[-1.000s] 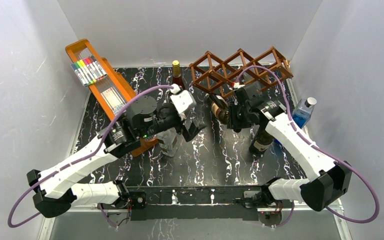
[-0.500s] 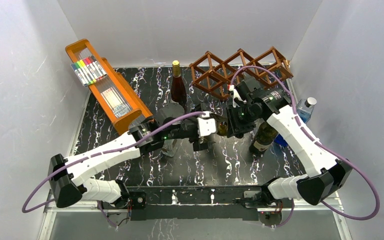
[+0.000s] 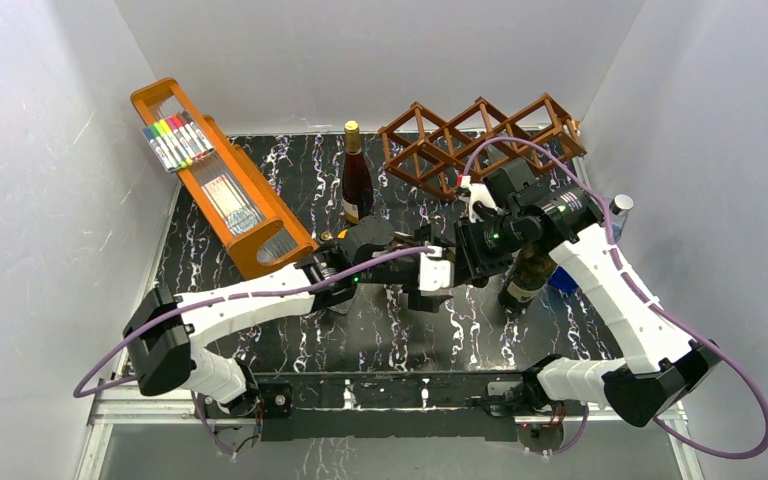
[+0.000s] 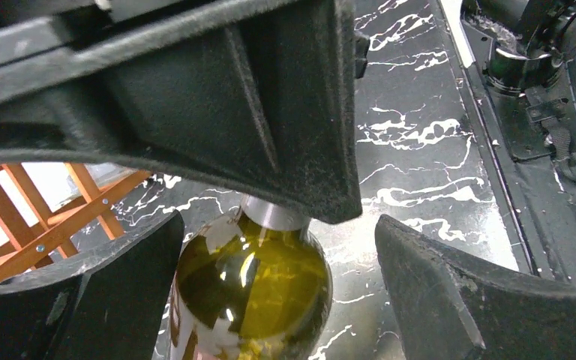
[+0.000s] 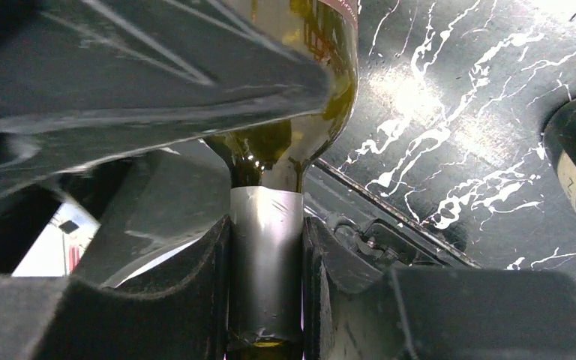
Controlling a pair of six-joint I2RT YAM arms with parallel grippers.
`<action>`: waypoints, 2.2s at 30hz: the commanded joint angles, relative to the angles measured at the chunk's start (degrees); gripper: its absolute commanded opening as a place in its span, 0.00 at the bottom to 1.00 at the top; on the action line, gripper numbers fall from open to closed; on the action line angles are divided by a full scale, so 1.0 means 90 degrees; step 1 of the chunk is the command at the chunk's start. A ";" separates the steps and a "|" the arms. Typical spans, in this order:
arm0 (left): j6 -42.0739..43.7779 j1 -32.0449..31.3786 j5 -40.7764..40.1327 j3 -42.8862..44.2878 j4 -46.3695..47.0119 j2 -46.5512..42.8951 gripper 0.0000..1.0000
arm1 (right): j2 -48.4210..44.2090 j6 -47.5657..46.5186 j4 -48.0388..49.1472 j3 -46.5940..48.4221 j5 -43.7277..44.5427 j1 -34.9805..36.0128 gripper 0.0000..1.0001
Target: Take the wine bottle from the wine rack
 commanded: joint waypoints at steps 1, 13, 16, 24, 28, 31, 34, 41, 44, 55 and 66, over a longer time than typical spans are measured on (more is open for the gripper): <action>0.0366 -0.0158 -0.0122 -0.0027 0.0404 0.0221 0.98 | -0.0266 -0.0199 0.0419 0.0162 -0.0580 -0.0005 0.00; 0.0723 -0.0319 -0.1585 -0.0312 0.0345 -0.0121 0.98 | -0.0355 -0.0270 0.0302 0.0130 -0.0506 -0.0007 0.00; 0.0604 -0.0319 -0.1717 -0.0276 0.0242 -0.0104 0.98 | -0.0357 -0.0273 0.0296 0.0098 -0.0521 0.0000 0.00; 0.0492 -0.0314 -0.1718 0.0083 -0.0027 0.0193 0.76 | -0.0306 -0.0307 0.0285 0.0201 -0.0533 0.0000 0.00; 0.0312 -0.0317 -0.1984 -0.0002 0.0339 0.0125 0.46 | -0.0289 -0.0244 0.0292 0.0325 -0.0338 -0.0007 0.03; 0.0024 -0.0317 -0.2152 -0.0105 0.0694 0.0031 0.25 | -0.0335 0.0033 0.0483 0.0338 0.0135 0.0001 0.31; -0.0218 -0.0313 -0.2340 -0.0269 0.1115 -0.0024 0.06 | -0.0479 0.0473 0.0941 0.0149 0.0409 0.0001 0.55; -0.1031 -0.0314 -0.2783 -0.0307 0.1672 -0.0030 0.03 | -0.1082 0.1417 0.2497 -0.0442 0.1219 -0.0006 0.88; -0.1492 -0.0314 -0.3129 -0.0145 0.1662 0.0018 0.02 | -0.1242 0.1512 0.3002 -0.0623 0.1412 -0.0004 0.89; -0.2630 -0.0312 -0.4177 0.0983 0.0477 0.0491 0.01 | -0.1014 0.0953 0.4172 -0.0896 0.1437 0.0001 0.83; -0.3046 -0.0313 -0.4698 0.1271 0.0129 0.0696 0.00 | -0.0836 0.1044 0.4780 -0.1366 0.0654 -0.0004 0.75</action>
